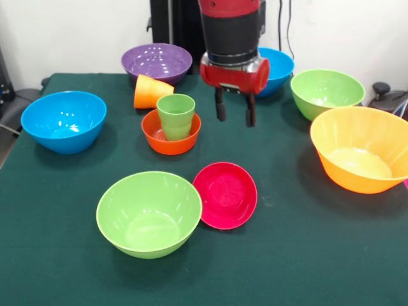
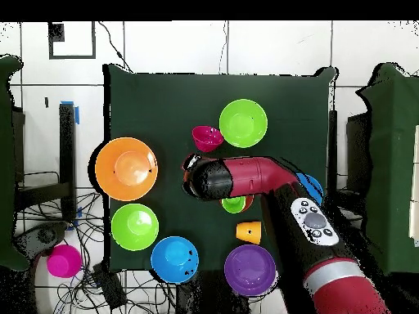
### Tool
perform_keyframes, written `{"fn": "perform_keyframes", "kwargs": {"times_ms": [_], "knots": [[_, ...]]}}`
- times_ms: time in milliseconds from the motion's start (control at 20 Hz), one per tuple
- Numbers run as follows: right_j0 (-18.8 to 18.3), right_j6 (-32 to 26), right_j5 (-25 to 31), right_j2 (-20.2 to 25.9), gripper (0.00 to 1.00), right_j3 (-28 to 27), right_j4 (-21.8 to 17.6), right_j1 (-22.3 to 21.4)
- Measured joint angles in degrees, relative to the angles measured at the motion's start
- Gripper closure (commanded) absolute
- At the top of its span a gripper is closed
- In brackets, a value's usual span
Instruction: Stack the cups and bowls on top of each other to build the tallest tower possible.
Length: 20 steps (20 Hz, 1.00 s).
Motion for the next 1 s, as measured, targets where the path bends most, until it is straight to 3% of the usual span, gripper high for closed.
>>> {"fn": "perform_keyframes", "kwargs": {"times_ms": [500, 1000], "knots": [[-0.21, 0.0, -0.27, 1.09, 0.0, -0.64, -1.03, 2.87], [-1.47, 0.0, 0.33, 2.82, 0.0, -7.18, -1.19, 6.79]]}}
